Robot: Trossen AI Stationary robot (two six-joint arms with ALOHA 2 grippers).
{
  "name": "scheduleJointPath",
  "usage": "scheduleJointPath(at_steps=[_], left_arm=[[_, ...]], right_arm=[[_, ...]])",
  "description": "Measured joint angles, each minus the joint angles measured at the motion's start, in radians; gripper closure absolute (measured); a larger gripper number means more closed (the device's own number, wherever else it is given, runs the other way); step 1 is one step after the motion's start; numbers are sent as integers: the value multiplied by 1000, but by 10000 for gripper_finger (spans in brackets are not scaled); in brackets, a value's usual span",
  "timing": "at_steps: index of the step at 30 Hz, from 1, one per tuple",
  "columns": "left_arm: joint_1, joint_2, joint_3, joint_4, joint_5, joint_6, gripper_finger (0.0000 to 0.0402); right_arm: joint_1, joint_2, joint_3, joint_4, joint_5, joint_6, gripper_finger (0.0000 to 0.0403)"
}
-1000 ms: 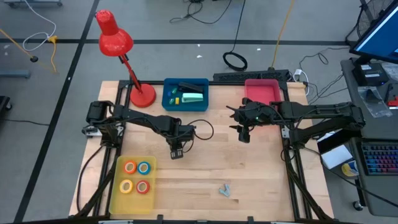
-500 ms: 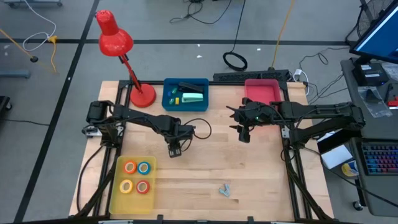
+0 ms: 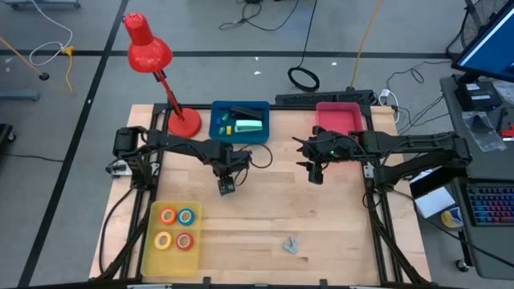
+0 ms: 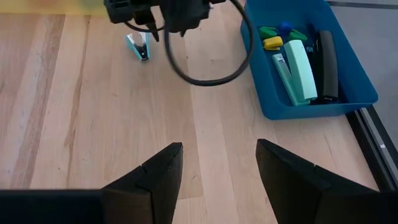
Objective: Pick and place Stapler, Stapler remover, tape
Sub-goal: Put the light blue staple remover into the pink bin
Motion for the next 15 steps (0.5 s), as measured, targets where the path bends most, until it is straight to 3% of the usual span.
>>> scheduleJointPath(at_steps=[15], left_arm=[[33,-1,-35,-21,148,64,174]], right_arm=[[0,0,0,0,2,0,206]])
